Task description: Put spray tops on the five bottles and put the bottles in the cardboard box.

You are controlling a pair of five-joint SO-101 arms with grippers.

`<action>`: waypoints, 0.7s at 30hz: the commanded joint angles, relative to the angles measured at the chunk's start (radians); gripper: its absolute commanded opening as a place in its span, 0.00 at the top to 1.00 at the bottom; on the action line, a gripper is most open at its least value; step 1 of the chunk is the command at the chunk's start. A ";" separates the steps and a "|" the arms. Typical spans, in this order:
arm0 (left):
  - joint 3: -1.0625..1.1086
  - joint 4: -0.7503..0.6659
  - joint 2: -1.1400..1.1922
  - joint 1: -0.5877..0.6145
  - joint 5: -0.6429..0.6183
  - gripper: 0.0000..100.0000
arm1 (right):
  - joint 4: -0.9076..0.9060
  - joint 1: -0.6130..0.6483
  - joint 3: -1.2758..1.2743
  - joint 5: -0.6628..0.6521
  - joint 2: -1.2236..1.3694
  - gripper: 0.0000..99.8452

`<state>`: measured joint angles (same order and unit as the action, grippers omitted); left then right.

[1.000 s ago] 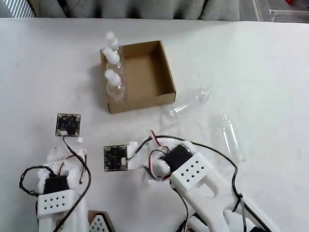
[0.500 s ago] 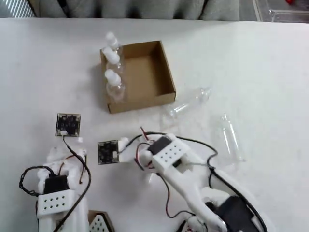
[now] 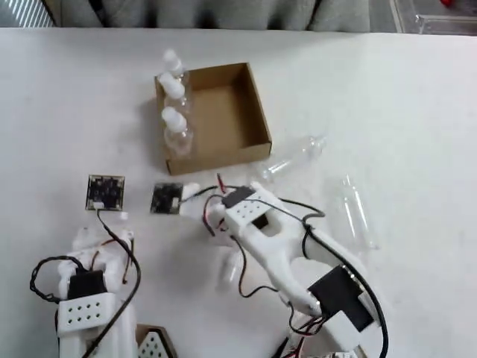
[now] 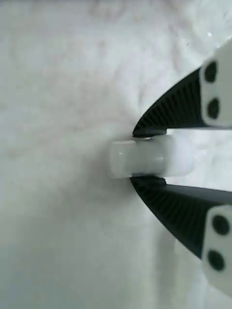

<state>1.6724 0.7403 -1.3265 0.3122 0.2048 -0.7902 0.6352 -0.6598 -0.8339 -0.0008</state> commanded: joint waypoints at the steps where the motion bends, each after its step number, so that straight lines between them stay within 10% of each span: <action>1: -0.008 -0.032 -0.013 0.008 0.011 0.98 | -0.088 -0.068 0.098 0.084 -0.074 0.98; 16: -0.008 -0.032 -0.013 0.008 0.011 0.98 | -0.449 -0.206 0.361 0.858 -0.351 0.99; 21: -0.008 -0.032 -0.013 0.008 0.011 0.98 | -0.452 -0.191 0.411 0.922 -0.349 0.99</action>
<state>1.6724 0.7403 -1.3265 0.3122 0.2048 -1.2398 0.4388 -0.3099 0.0575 -0.3076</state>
